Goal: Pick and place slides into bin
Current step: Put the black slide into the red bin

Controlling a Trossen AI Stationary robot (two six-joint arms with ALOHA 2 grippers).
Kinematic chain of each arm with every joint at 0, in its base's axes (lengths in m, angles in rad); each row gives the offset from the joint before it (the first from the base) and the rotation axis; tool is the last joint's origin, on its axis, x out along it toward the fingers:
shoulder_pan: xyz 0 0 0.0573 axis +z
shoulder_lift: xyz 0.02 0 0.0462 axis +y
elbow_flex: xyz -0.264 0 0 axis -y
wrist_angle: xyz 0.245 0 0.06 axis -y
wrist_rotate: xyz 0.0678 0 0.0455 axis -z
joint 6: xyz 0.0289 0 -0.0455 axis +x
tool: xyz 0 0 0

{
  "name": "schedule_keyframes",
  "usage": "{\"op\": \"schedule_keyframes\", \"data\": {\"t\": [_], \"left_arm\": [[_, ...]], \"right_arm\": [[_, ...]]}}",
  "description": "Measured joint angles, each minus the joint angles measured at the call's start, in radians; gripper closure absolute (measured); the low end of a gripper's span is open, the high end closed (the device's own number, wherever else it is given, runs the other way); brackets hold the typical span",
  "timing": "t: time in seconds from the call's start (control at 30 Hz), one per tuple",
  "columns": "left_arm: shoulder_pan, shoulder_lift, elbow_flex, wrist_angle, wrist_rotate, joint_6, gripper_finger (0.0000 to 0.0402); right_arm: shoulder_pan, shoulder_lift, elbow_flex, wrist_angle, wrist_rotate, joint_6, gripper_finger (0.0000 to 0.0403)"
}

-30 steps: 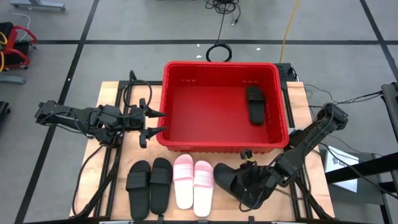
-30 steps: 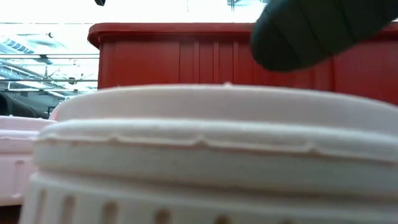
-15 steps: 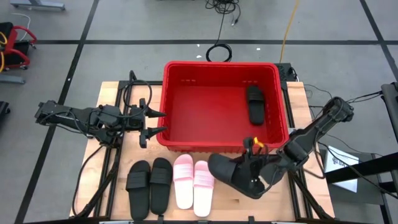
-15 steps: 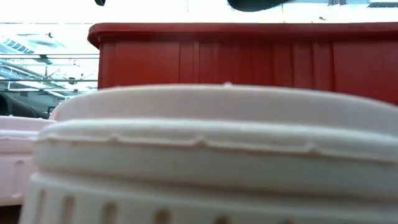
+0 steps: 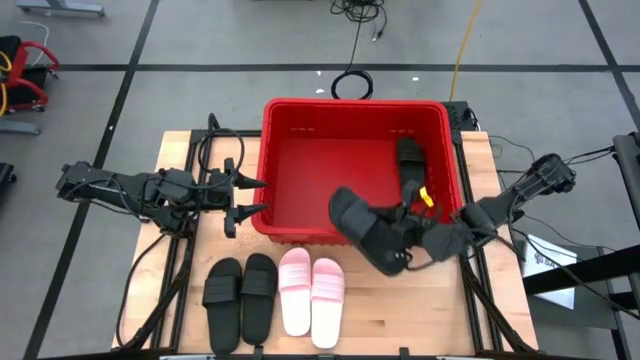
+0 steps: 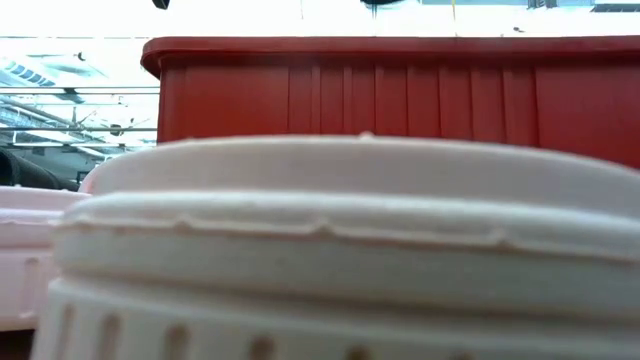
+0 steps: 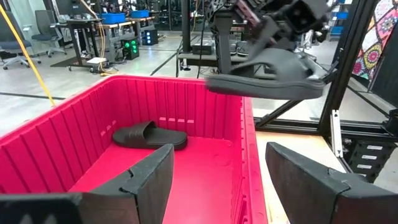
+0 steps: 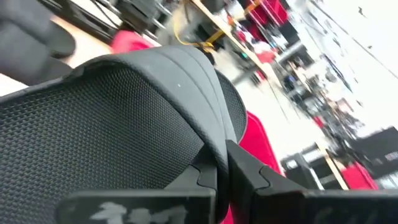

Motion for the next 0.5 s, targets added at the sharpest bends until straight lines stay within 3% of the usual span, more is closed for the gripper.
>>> {"op": "schedule_keyframes", "data": {"t": [0.5], "left_arm": [[0.032, 0.0, 0.0, 0.012, -0.134, 0.043, 0.0147]], "right_arm": [[-0.311, -0.083, 0.0, -0.015, -0.013, -0.052, 0.0399]]}}
